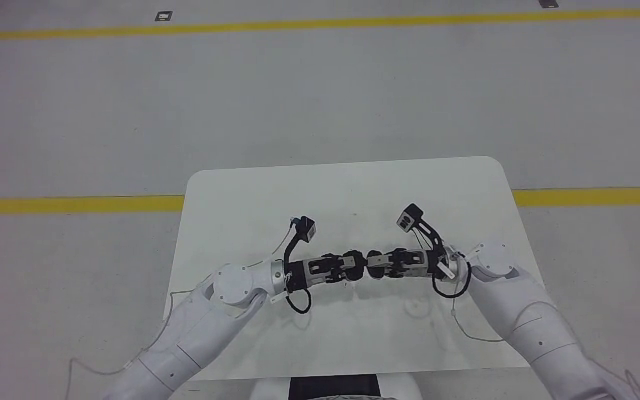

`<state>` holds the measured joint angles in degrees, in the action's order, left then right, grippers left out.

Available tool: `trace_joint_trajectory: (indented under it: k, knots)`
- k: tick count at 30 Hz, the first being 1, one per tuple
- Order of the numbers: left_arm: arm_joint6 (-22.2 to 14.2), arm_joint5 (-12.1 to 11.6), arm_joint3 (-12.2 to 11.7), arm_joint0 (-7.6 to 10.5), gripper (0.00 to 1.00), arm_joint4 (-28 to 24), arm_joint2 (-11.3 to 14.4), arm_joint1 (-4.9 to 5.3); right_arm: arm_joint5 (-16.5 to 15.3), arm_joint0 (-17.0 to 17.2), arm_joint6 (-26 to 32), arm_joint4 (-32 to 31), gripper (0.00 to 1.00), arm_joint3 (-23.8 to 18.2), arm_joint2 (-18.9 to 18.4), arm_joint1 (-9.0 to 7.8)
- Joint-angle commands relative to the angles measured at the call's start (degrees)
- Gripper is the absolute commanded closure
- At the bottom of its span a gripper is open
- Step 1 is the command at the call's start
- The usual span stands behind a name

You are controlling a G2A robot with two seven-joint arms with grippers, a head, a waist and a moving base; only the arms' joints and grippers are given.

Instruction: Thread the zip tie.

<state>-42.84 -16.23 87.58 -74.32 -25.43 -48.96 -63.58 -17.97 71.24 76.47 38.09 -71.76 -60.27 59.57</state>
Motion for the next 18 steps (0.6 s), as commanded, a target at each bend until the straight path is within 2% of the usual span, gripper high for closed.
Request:
trace_joint_trajectory:
  k: [1, 18]
  knots:
    - [0.00, 0.02, 0.01, 0.00, 0.86, -0.01, 0.02, 0.01, 0.04, -0.03, -0.09, -0.25, 1.00, 0.00, -0.01, 0.02]
    - [-0.55, 0.54, -0.20, 0.36, 0.89, -0.20, 0.50, 0.08, 0.19, -0.15, -1.04, -0.16, 1.00, 0.20, -0.19, 0.33]
